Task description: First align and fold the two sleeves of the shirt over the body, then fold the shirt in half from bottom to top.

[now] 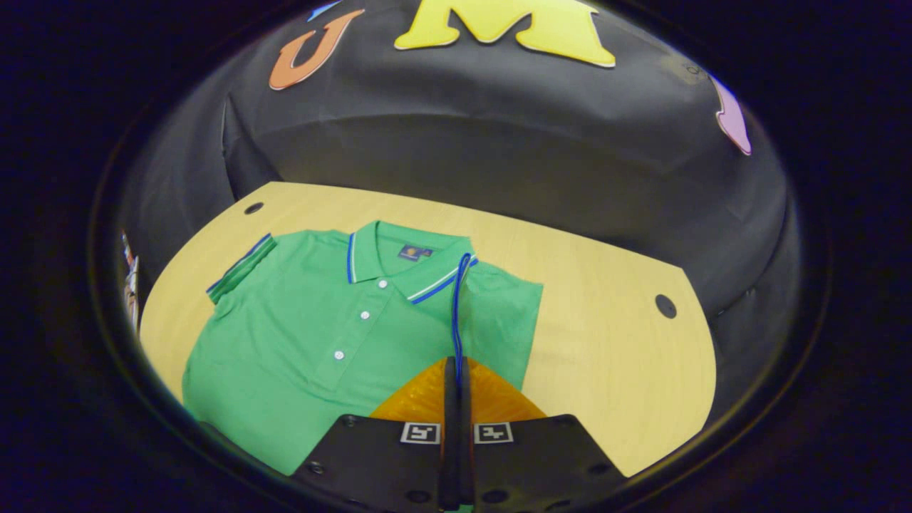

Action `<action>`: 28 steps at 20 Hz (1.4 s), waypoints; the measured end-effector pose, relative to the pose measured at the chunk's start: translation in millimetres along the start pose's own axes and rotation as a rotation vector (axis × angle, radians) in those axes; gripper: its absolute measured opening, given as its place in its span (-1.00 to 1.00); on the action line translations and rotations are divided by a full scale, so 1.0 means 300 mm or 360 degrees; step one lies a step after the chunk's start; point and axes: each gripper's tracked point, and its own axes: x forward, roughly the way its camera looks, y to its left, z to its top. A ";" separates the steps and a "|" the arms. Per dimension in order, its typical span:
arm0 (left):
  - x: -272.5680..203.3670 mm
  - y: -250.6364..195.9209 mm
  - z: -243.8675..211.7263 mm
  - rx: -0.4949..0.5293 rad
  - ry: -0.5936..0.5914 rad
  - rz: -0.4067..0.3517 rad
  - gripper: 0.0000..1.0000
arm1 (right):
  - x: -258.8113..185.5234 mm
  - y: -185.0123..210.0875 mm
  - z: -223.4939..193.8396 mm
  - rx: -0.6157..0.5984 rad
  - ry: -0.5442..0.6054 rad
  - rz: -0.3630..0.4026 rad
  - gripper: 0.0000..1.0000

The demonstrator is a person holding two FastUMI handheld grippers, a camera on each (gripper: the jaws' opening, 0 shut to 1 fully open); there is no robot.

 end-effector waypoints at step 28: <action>0.645 0.297 -0.401 -0.0090 0.0409 0.0048 1.00 | -0.887 -0.214 -0.224 0.0386 -0.0134 -0.0278 0.92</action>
